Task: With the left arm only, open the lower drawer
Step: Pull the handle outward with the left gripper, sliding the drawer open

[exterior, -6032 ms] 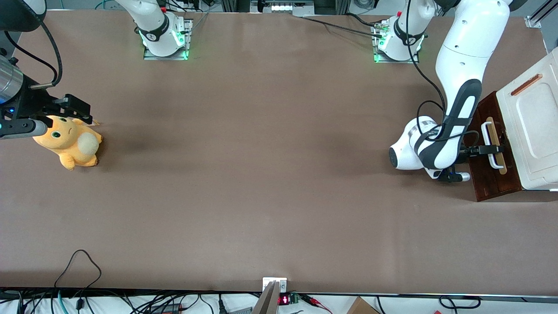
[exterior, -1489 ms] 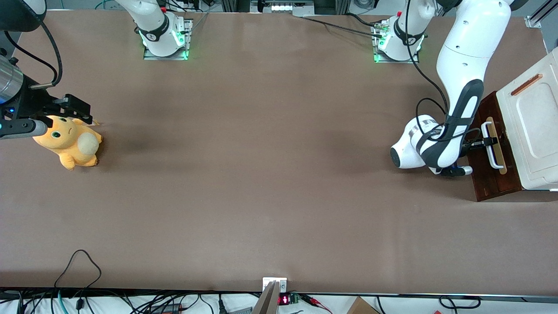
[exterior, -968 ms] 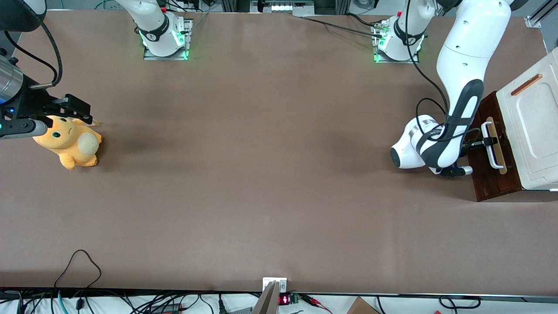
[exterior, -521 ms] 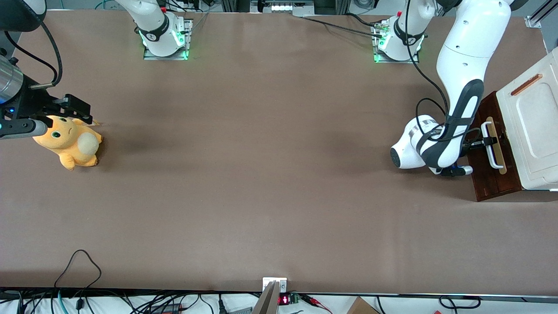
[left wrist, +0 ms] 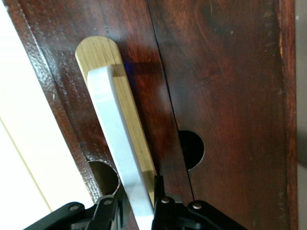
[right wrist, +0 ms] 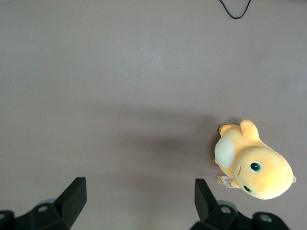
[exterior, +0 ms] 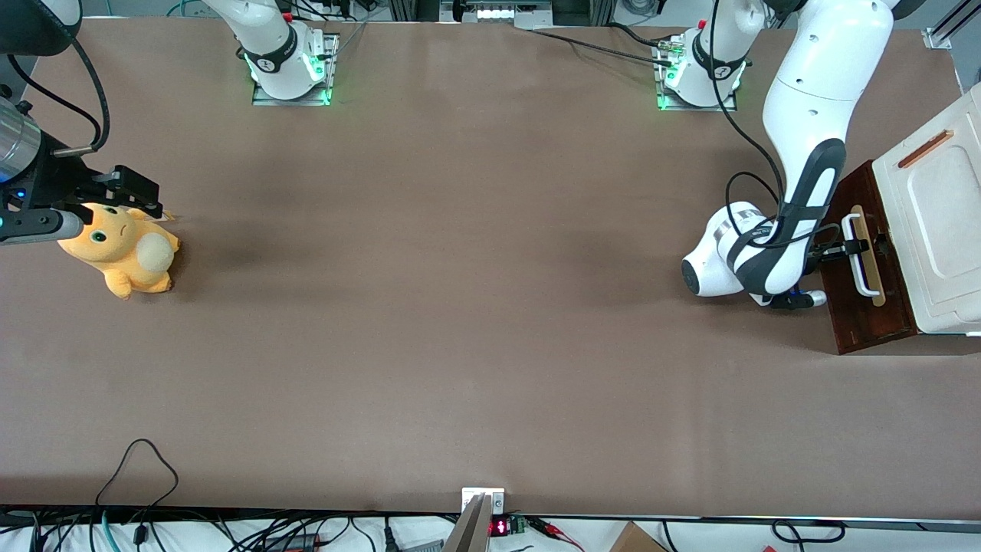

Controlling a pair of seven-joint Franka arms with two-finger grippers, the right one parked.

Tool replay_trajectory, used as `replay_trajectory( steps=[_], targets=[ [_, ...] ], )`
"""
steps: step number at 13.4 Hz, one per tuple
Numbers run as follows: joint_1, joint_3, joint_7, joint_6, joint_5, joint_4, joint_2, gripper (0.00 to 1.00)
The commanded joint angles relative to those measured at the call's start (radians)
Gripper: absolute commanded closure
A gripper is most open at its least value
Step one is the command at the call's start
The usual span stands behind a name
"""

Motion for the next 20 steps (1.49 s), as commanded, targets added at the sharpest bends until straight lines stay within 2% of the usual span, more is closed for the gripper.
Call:
replay_trajectory(
  steps=[1,5,7,20],
  targets=[
    [-0.031,-0.004,-0.005,-0.033,-0.061,-0.011,-0.016,0.77],
    [-0.046,-0.005,-0.005,-0.047,-0.067,-0.009,-0.018,0.77],
    [-0.062,-0.005,-0.006,-0.047,-0.098,0.000,-0.018,0.77],
    [-0.126,-0.004,-0.006,-0.065,-0.184,0.027,-0.016,0.77]
  ],
)
